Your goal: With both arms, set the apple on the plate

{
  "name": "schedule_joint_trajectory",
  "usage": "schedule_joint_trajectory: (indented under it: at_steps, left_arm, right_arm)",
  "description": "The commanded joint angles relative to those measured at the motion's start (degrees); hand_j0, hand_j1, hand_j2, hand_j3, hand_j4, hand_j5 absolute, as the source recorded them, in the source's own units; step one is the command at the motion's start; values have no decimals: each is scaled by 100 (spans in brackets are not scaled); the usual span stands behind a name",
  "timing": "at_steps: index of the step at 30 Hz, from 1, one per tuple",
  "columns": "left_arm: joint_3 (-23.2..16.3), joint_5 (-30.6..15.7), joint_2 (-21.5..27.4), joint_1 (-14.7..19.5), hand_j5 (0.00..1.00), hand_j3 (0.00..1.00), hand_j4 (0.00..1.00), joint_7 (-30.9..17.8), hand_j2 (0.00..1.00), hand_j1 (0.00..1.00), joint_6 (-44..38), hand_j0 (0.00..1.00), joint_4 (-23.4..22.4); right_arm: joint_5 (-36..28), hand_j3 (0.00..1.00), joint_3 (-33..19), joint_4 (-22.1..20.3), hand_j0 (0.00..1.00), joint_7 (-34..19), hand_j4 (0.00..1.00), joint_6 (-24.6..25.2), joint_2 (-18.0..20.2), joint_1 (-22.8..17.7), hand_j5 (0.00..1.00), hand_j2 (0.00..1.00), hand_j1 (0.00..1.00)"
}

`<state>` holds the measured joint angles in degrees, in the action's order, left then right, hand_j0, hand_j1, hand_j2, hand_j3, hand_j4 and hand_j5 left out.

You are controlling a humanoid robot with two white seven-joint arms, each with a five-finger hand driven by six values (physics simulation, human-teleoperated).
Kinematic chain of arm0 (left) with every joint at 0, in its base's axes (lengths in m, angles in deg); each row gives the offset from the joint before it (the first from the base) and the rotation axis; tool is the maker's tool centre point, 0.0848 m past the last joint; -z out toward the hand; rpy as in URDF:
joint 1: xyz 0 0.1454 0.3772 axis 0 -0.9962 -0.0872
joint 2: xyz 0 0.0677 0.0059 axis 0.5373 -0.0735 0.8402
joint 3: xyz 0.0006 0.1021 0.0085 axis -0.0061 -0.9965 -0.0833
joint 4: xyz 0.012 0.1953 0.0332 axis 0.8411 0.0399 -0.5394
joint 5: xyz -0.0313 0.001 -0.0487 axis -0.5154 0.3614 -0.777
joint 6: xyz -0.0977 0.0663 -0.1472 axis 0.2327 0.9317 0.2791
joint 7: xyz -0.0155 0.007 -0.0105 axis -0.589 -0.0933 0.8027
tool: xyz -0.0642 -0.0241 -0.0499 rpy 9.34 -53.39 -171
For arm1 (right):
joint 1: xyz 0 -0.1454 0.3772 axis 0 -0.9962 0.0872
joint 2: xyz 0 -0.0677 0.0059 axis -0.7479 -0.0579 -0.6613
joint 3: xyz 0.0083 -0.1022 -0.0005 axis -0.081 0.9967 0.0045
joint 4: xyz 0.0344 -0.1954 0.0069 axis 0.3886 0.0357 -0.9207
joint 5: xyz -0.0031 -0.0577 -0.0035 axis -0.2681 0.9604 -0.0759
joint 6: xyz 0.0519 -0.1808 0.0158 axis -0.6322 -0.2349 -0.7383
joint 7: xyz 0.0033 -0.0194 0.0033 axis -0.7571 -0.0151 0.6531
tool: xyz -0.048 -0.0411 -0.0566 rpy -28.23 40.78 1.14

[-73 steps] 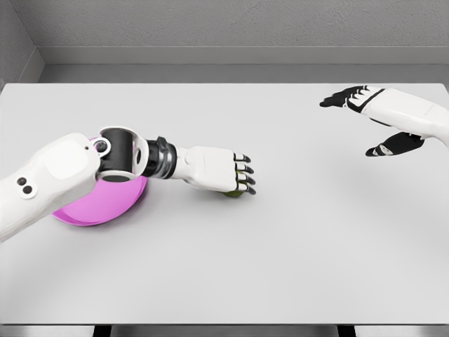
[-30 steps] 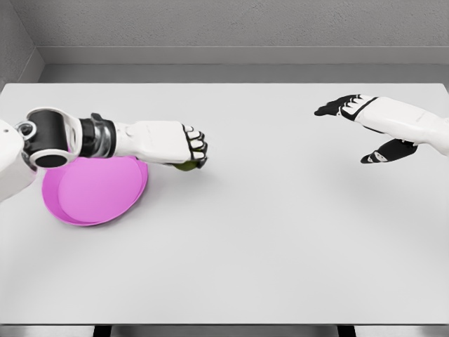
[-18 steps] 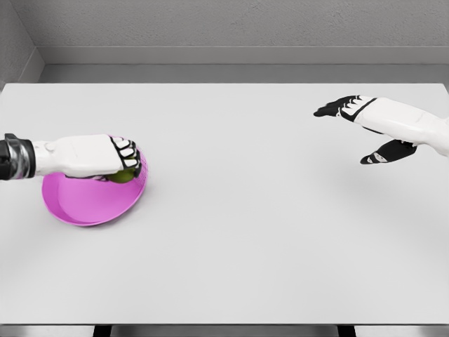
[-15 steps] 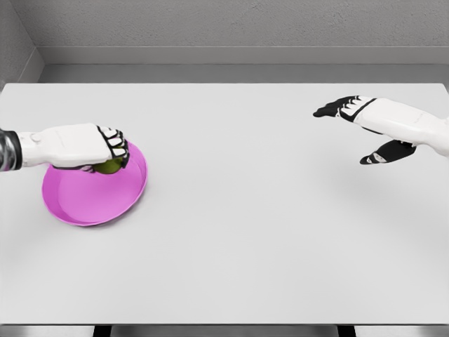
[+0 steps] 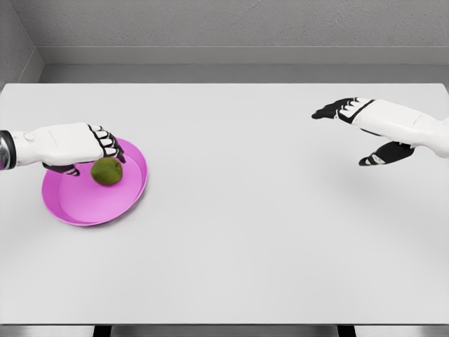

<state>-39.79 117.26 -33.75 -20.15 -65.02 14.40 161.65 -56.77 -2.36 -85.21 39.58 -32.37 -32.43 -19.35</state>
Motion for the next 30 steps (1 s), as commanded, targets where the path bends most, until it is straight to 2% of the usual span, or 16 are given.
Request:
schedule_joint_trajectory:
  at_steps: [1, 4, 5, 7, 9, 30]
  left_arm:
    - [4, 9, 6, 0, 100, 100, 100, 1, 100, 100, -12, 100, 4]
    - [66, -105, 15, 0, 100, 100, 100, 36, 100, 100, -12, 100, -23]
    - [75, -464, 23, 0, 100, 100, 100, 36, 100, 100, -12, 100, -93]
    - [224, -1291, 15, 0, 100, 100, 100, 36, 100, 100, -12, 100, -638]
    - [294, -1450, 6, 0, 100, 100, 100, 36, 100, 100, -12, 100, -796]
    - [453, -1520, -3, -9, 100, 100, 100, 36, 100, 100, -12, 100, -796]
  right_arm:
    - [-29, 100, 2, -3, 100, 3, 100, 12, -2, 0, 100, 100, 100]
    - [-29, 100, 2, -3, 100, 3, 100, 12, 7, 0, 100, 100, 100]
    - [-29, 100, 2, -3, 100, 3, 100, 12, 7, 0, 100, 100, 100]
    - [-29, 100, 2, -3, 100, 3, 100, 12, 7, 0, 100, 100, 100]
    - [-29, 100, 2, -3, 100, 3, 100, 12, 7, 0, 100, 100, 100]
    - [-29, 100, 2, -3, 100, 3, 100, 12, 7, -9, 100, 100, 100]
